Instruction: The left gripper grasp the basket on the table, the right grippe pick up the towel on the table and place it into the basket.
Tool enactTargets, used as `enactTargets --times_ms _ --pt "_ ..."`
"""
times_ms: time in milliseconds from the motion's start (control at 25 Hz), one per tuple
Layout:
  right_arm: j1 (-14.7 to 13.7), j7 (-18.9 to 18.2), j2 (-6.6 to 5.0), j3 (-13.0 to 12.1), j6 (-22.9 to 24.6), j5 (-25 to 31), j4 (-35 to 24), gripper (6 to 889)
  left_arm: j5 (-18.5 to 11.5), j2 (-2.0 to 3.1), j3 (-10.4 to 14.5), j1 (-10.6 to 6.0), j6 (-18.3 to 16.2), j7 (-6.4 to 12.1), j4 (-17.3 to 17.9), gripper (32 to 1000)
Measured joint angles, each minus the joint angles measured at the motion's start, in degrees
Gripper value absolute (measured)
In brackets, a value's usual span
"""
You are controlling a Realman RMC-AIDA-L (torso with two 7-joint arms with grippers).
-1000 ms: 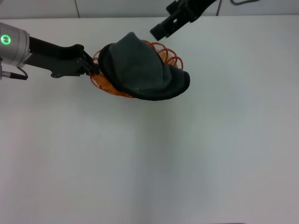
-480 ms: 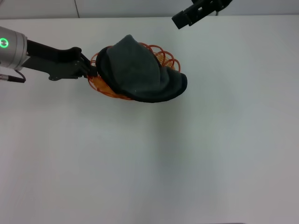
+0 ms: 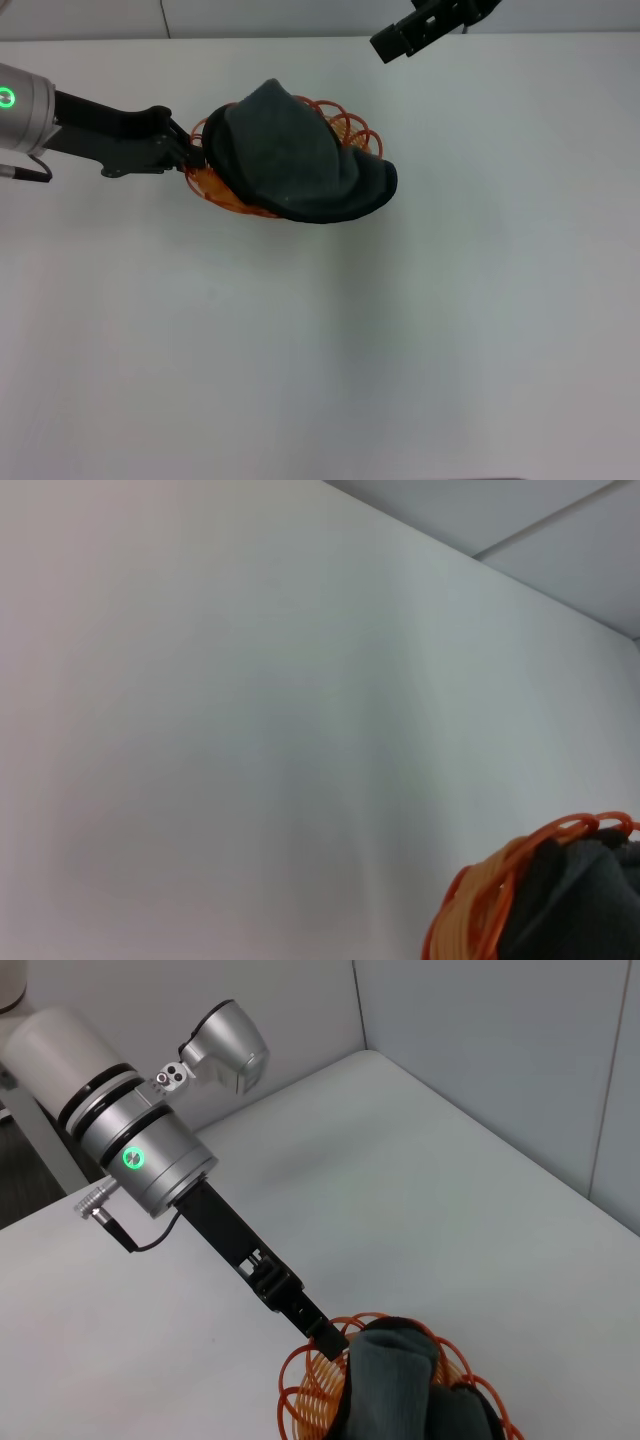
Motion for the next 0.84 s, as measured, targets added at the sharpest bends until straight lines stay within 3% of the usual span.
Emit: enactTargets --times_ms 840 --pt "0.0 0.1 -0.09 0.0 0.4 0.0 0.0 877 0.0 0.04 0.0 0.04 0.0 -0.07 0.1 79"
